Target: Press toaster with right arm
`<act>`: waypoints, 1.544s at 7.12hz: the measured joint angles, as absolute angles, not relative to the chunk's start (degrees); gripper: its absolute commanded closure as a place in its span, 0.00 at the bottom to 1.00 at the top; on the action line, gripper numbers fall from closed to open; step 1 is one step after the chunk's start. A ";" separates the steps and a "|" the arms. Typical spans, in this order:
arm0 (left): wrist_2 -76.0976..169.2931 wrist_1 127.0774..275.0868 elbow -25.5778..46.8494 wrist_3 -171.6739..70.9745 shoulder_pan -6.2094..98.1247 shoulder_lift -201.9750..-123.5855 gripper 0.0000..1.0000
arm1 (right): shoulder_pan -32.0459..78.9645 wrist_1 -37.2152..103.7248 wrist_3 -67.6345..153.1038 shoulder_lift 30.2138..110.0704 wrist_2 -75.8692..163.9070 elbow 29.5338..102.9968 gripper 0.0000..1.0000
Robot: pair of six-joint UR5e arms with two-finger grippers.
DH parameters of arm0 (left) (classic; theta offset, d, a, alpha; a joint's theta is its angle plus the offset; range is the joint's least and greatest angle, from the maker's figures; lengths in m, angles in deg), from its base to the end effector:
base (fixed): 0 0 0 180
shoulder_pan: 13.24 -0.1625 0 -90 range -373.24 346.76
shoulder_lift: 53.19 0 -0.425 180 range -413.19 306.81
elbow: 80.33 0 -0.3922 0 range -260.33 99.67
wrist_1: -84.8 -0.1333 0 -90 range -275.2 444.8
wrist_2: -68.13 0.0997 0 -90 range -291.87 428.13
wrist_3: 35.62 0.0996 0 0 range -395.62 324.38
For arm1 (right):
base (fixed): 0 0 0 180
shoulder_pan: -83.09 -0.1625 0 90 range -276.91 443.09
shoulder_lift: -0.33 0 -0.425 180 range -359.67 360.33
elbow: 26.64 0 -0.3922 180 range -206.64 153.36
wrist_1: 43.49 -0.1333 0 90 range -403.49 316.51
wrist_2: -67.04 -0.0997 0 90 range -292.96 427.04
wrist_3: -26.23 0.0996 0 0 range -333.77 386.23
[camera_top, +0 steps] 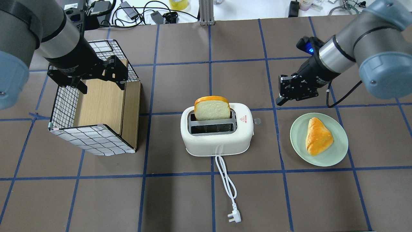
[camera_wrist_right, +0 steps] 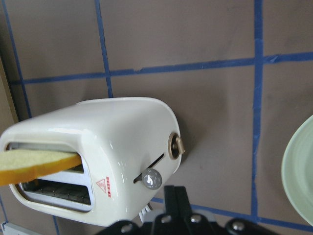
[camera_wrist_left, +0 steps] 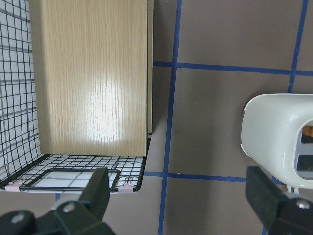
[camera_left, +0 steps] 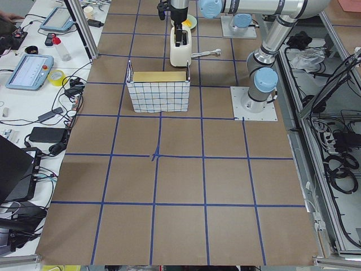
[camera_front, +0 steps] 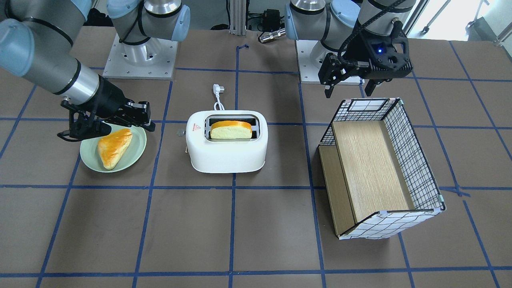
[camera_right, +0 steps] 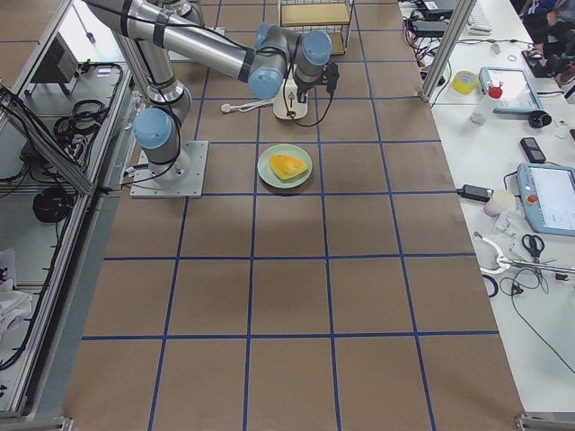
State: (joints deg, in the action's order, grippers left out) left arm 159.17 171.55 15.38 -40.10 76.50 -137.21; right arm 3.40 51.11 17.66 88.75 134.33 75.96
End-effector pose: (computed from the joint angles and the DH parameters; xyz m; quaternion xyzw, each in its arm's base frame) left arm -0.1294 -0.4541 0.4938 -0.0416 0.9986 -0.0310 0.0079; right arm 0.0840 -0.4981 0.3841 0.0313 0.9766 0.0486 0.2070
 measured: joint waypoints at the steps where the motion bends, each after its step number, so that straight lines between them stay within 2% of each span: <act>1: 159.13 171.55 15.38 -40.10 76.50 -137.21 0.00 | 3.14 46.56 18.36 88.88 138.61 69.90 1.00; 3: 159.12 171.55 15.38 -40.10 76.50 -137.21 0.00 | -0.06 40.66 21.85 88.79 149.05 60.31 1.00; 6: 159.14 171.55 15.38 -40.10 76.50 -137.21 0.00 | -7.27 43.06 29.71 88.24 159.06 58.67 1.00; 7: 159.12 171.55 15.38 -40.10 76.50 -137.21 0.00 | -8.00 44.68 30.41 88.23 159.34 59.42 0.35; 8: 159.11 171.55 15.38 -40.10 76.50 -137.21 0.00 | -8.27 47.18 30.23 88.16 159.19 59.95 0.00; 11: 159.12 171.55 15.38 -40.10 76.50 -137.21 0.00 | -8.33 52.67 28.84 88.06 159.02 60.52 0.00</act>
